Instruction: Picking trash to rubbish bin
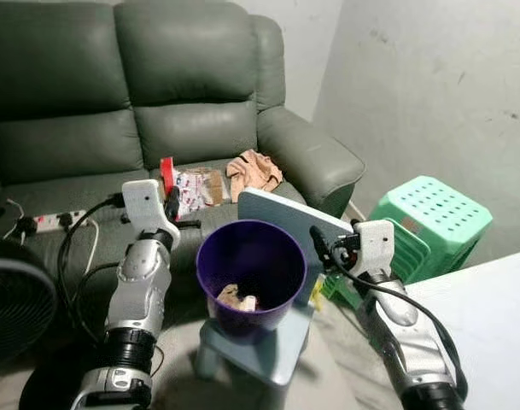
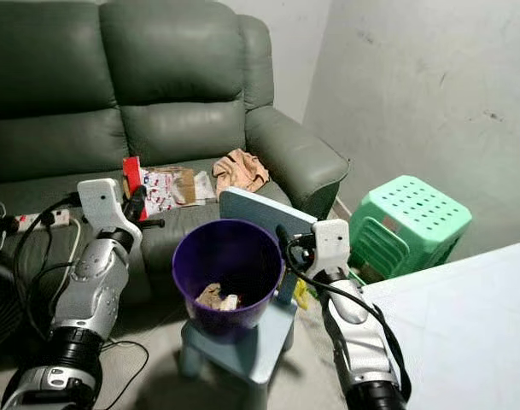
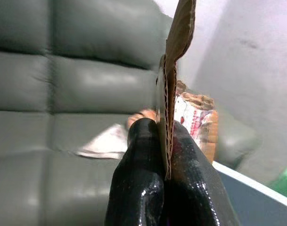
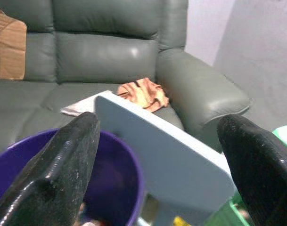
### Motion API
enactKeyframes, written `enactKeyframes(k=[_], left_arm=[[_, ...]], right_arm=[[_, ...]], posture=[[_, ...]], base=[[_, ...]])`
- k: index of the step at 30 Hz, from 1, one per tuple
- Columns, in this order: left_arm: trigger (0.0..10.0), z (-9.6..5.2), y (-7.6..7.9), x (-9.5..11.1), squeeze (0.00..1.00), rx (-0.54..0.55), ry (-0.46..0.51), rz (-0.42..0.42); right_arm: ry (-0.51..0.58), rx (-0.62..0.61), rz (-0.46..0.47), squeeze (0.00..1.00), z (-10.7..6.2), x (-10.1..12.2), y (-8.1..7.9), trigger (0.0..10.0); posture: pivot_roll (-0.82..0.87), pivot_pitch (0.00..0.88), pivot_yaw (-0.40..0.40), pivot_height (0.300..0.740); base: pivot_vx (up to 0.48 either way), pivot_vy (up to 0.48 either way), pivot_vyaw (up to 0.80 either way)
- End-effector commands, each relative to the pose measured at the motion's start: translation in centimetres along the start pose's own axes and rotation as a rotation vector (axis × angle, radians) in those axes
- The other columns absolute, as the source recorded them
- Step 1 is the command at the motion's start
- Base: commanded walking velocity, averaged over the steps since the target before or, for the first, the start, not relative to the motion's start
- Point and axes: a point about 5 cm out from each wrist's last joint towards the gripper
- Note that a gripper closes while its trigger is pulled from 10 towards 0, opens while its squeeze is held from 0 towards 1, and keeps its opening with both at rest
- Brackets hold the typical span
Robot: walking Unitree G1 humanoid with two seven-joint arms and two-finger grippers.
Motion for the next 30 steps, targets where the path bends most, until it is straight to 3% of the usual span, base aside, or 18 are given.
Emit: enactKeyframes(k=[1, 8, 15, 22, 26, 30], left_arm=[[10.0, 0.1, -0.8, 0.8, 0.00, 0.023, 0.021, 0.017], [10.0, 0.0, -1.5, 0.9, 0.00, 0.059, 0.027, 0.006], [10.0, -0.7, -3.5, 0.3, 0.00, 0.067, -0.021, 0.031], [10.0, -1.5, -5.5, -0.7, 0.00, 0.071, -0.087, 0.058], [10.0, -2.3, -6.6, -2.5, 0.00, 0.071, -0.159, 0.050], [10.0, -2.9, -6.7, -3.2, 0.00, 0.060, -0.182, 0.059]], right_arm=[[0.039, 0.029, -0.003, 0.00, 0.4, 1.0, -0.5, 10.0], [0.043, 0.140, -0.060, 0.00, 0.2, 1.1, -0.8, 10.0], [0.062, 0.275, -0.124, 0.00, -0.4, 1.8, -0.2, 10.0], [0.039, 0.354, -0.174, 0.00, -1.2, 1.7, 0.4, 10.0], [0.001, 0.396, -0.197, 0.00, -1.9, 1.1, 0.7, 10.0], [-0.023, 0.409, -0.200, 0.00, -2.6, 1.0, 1.1, 10.0]], posture=[[0.02, 0.000, -0.089, 0.740], [0.02, 0.000, -0.090, 0.740], [0.02, 0.000, -0.093, 0.740], [0.02, 0.000, -0.108, 0.740], [0.01, 0.000, -0.123, 0.740], [0.00, 0.000, -0.136, 0.740]], base=[[0.285, 0.000, 0.00], [0.041, 0.000, 0.00], [0.000, 0.000, 0.00], [0.000, 0.000, 0.00], [0.000, 0.000, 0.00], [0.000, 0.000, 0.00]])
Point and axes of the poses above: a point about 5 cm out from each wrist's last joint towards the gripper, its own z axis pointing out of the wrist towards the gripper, its own x axis along the axis of the wrist's last joint, y = z × x, and after that the axes turned 11 degrees about -z, right-handed
